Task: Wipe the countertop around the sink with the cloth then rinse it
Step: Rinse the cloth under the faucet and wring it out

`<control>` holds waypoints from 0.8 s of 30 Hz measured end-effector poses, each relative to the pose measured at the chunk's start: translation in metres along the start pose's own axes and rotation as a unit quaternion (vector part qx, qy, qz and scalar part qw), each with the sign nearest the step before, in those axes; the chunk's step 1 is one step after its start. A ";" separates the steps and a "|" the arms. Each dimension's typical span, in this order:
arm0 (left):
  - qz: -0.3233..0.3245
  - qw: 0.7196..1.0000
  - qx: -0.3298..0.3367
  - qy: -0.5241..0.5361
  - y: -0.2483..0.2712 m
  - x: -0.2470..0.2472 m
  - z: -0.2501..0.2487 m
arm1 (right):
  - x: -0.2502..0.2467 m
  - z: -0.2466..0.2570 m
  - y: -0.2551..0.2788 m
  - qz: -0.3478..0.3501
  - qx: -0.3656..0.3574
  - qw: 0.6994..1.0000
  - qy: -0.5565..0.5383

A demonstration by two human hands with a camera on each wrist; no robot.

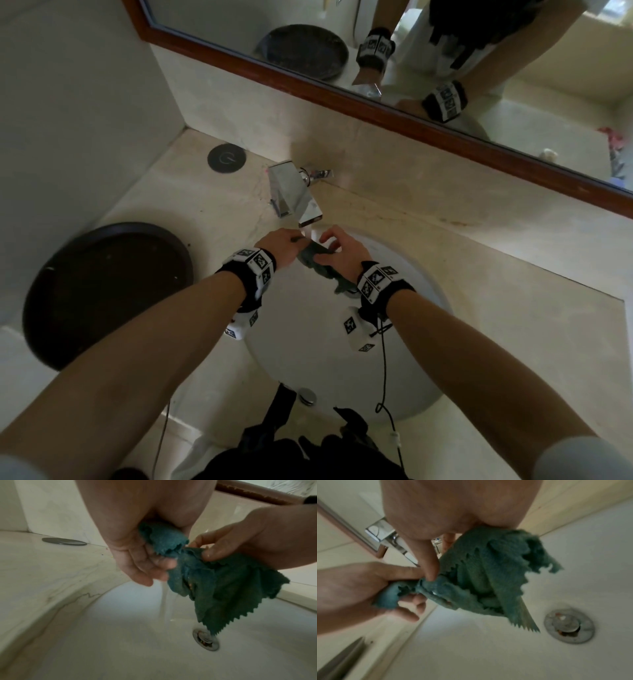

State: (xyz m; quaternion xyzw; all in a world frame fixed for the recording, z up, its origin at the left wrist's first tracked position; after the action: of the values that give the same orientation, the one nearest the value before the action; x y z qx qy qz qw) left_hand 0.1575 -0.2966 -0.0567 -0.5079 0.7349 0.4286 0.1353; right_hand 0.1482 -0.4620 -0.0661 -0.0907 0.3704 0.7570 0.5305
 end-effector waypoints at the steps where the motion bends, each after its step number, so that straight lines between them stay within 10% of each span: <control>1: -0.004 1.000 0.005 -0.006 -0.001 0.000 0.000 | 0.000 -0.002 0.000 -0.002 -0.011 0.999 0.045; 24: -0.050 0.996 -0.042 0.061 0.006 -0.021 0.023 | 0.032 0.031 -0.025 -0.065 -0.006 0.997 -0.039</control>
State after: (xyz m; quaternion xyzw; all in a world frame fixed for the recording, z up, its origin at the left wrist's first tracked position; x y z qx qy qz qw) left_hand 0.1564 -0.2645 -0.0541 -0.5745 0.6966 0.4202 0.0904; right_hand 0.1640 -0.4147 -0.0726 -0.0879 0.3378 0.7264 0.5921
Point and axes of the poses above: each hand's wrist, its own y-axis away from the middle knuckle, its own x-axis out of the palm, z = x × y, the point moved 2 cm from there along -y, towards the middle knuckle
